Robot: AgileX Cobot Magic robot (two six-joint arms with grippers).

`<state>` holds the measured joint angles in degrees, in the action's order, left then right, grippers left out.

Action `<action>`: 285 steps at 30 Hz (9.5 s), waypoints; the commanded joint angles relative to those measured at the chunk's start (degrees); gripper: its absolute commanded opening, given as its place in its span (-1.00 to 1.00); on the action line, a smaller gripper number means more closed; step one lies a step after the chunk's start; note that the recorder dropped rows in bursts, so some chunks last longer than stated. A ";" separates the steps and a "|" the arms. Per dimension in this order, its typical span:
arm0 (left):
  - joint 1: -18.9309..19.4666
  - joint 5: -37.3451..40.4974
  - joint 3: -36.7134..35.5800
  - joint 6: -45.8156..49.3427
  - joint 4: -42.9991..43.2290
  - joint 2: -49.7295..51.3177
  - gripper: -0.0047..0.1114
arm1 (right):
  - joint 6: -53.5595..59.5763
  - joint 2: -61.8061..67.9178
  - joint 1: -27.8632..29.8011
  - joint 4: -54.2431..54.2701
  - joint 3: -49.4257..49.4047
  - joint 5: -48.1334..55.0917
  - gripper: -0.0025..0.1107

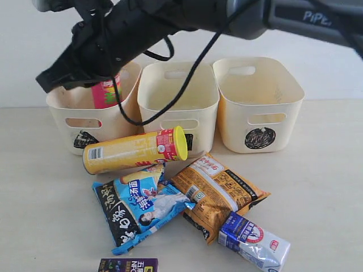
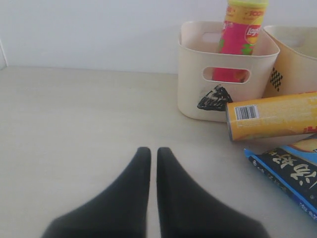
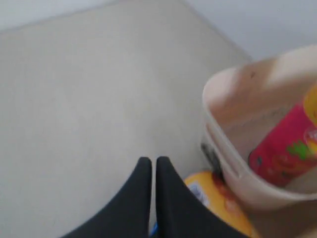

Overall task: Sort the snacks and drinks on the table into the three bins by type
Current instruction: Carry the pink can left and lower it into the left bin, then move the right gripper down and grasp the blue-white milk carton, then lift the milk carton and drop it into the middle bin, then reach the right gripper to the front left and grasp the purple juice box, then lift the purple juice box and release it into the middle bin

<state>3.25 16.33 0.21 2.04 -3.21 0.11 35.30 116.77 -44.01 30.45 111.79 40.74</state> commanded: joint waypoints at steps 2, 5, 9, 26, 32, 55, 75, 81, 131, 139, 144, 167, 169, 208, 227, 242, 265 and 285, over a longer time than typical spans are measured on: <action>0.20 -0.09 -0.21 -0.24 0.06 -0.11 -0.85 | -3.81 -4.21 4.95 -2.15 0.19 23.05 -0.96; 0.20 -0.09 -0.21 -0.24 0.06 -0.11 -0.85 | -5.89 -6.38 5.84 -2.84 -0.65 29.22 -0.96; 0.20 -0.09 -0.21 -0.24 0.06 -0.11 -0.85 | -9.19 -11.76 5.72 -5.99 -7.09 29.22 -0.96; -0.01 -0.09 -0.21 -0.24 0.06 -0.11 -0.85 | -10.22 -24.88 5.83 -13.18 -35.99 29.22 -0.96; -0.01 -0.34 -0.21 -0.24 0.06 -0.11 -0.85 | -8.94 -24.88 7.95 -13.39 -41.59 27.86 -0.96; -0.01 -0.34 -0.21 -0.24 0.06 -0.11 -0.85 | -7.64 -17.17 15.52 -16.06 -53.99 7.01 0.34; -0.01 -0.24 -0.21 -0.24 0.06 -0.11 -0.85 | -8.83 -15.28 15.52 -15.53 -52.75 8.42 -0.96; -0.01 -0.24 -0.21 -0.24 0.06 -0.11 -0.85 | -8.83 -21.16 15.52 -14.59 -49.15 14.90 -0.96; -0.01 -0.33 -0.21 -0.24 0.06 -0.11 -0.85 | -19.33 8.13 15.52 -14.95 -8.21 -24.72 0.05; 0.10 -0.32 -0.21 -0.24 0.06 -0.11 -0.85 | -19.18 4.58 15.52 -16.04 -8.21 -16.14 0.03; 0.10 -0.32 -0.21 -0.24 0.06 -0.11 -0.85 | -17.59 0.44 15.52 -16.97 -8.21 -9.34 -0.41; 0.10 -0.38 -0.21 -0.24 0.06 -0.11 -0.85 | -13.87 -6.50 7.24 -8.34 -11.46 29.22 -0.96; 0.10 -0.38 -0.21 -0.24 0.06 -0.11 -0.85 | -13.48 -7.65 5.37 -8.34 -12.98 29.22 -0.96; 0.10 -0.23 -0.21 -0.24 0.06 -0.11 -0.85 | 0.89 2.40 -12.52 -17.12 -28.46 9.03 0.43; 0.10 -0.48 -0.21 -0.24 0.06 -0.11 -0.85 | 0.64 3.76 -12.52 -17.62 -28.35 10.18 -0.88; 0.10 -0.48 -0.21 -0.24 0.06 -0.11 -0.85 | -4.02 -14.65 -12.52 -28.64 -28.23 9.41 -0.96; 0.10 -0.23 -0.21 -0.24 0.06 -0.11 -0.85 | -70.48 -17.64 8.74 -60.76 -28.23 -29.73 -0.96; 0.10 -0.50 -0.21 -0.24 0.06 -0.11 -0.85 | -70.69 7.34 11.47 -57.97 -7.65 -18.96 -0.60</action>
<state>3.25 16.33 0.21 2.04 -3.21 0.11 -36.06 123.64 -32.96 -27.74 103.31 22.06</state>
